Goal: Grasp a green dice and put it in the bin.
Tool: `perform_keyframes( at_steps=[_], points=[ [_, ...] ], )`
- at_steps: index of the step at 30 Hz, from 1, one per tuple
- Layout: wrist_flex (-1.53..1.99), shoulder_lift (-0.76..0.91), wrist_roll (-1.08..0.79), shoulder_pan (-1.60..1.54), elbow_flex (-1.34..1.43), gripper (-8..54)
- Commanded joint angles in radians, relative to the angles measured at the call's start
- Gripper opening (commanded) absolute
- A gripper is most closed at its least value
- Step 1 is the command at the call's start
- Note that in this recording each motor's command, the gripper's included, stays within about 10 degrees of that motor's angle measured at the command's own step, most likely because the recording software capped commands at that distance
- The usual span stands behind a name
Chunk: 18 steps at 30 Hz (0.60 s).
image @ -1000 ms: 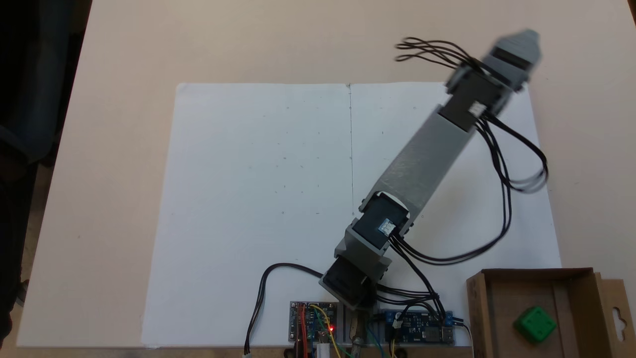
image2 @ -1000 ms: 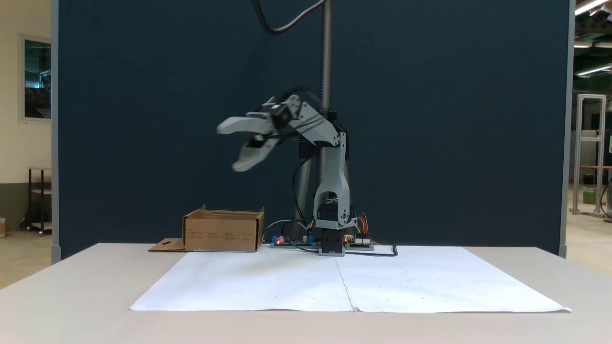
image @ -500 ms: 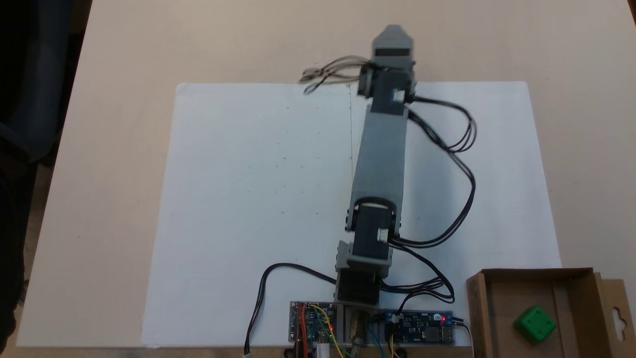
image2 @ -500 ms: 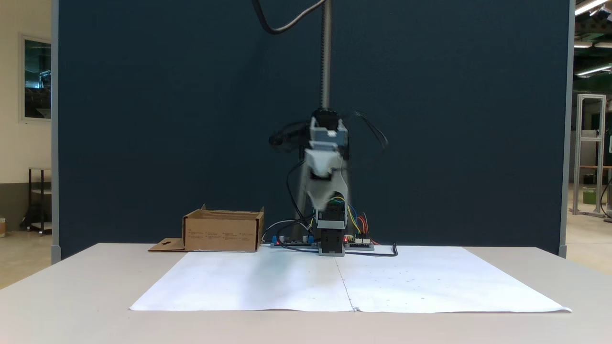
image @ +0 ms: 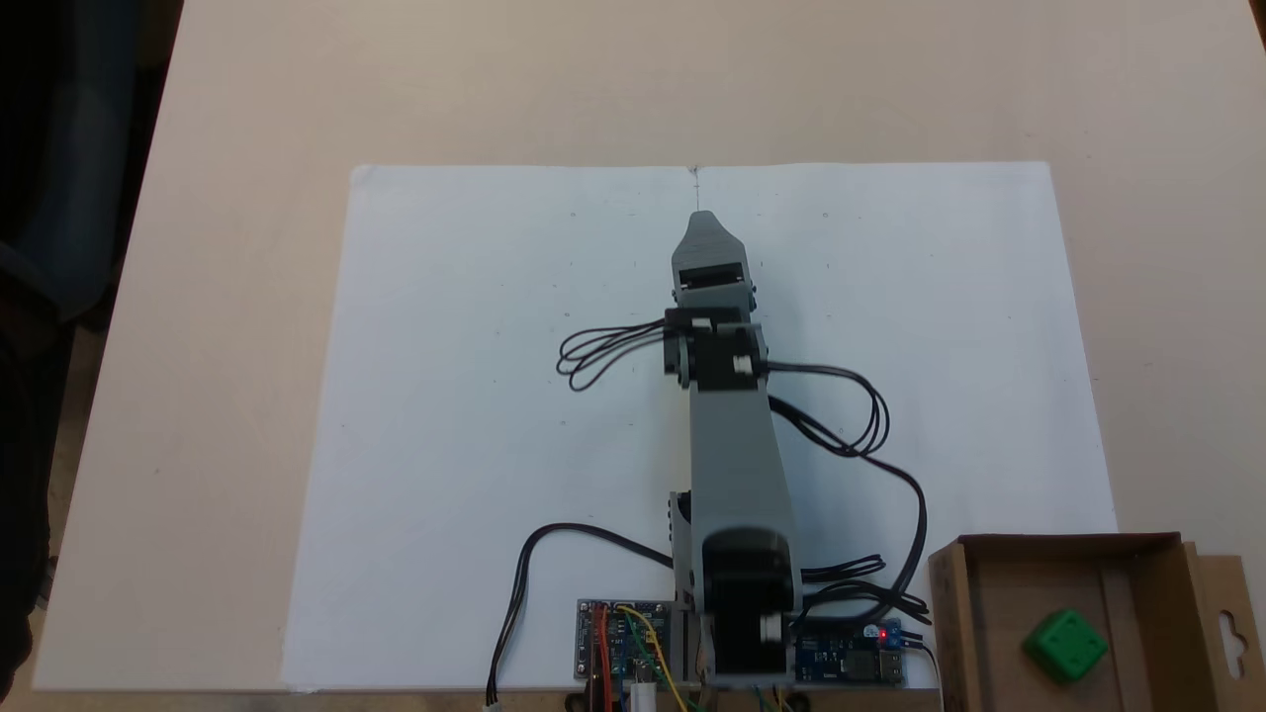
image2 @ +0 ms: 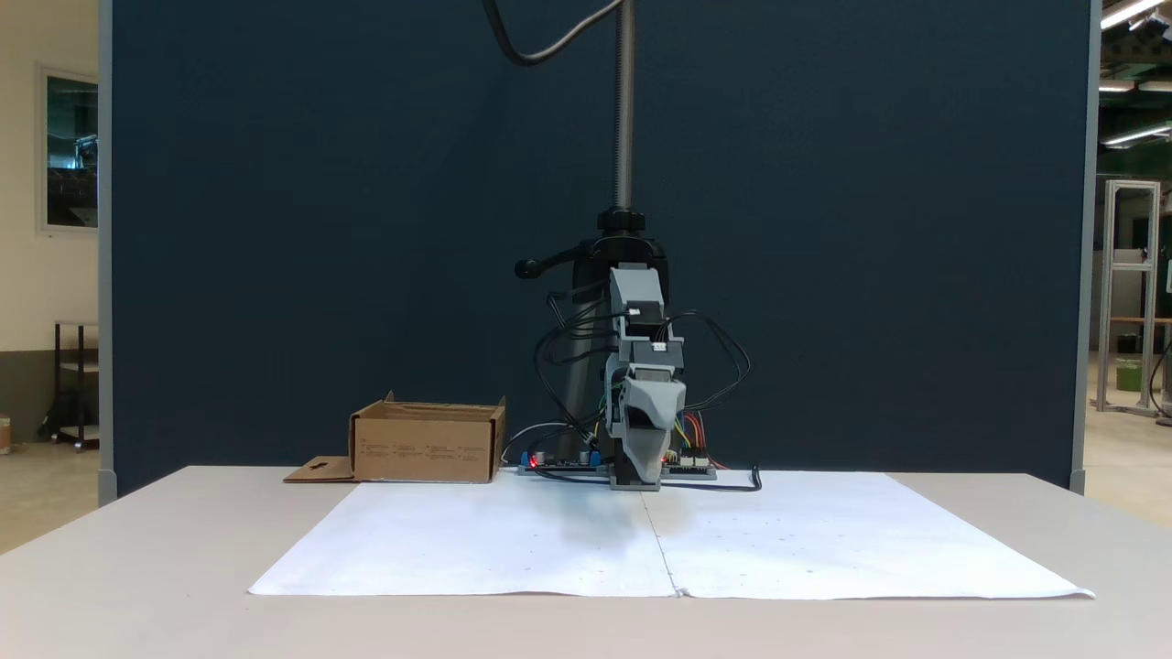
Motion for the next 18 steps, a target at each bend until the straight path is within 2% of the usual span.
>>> perform_keyframes(
  at_steps=[1, 8, 18],
  points=[
    [-0.164, 0.071, 0.029, -0.018, 0.043, 43.9],
    [-0.392, 0.235, 0.035, 0.009, 0.342, 42.2],
    [-0.714, 0.252, 0.091, 0.054, 0.569, 42.2]
  ],
)
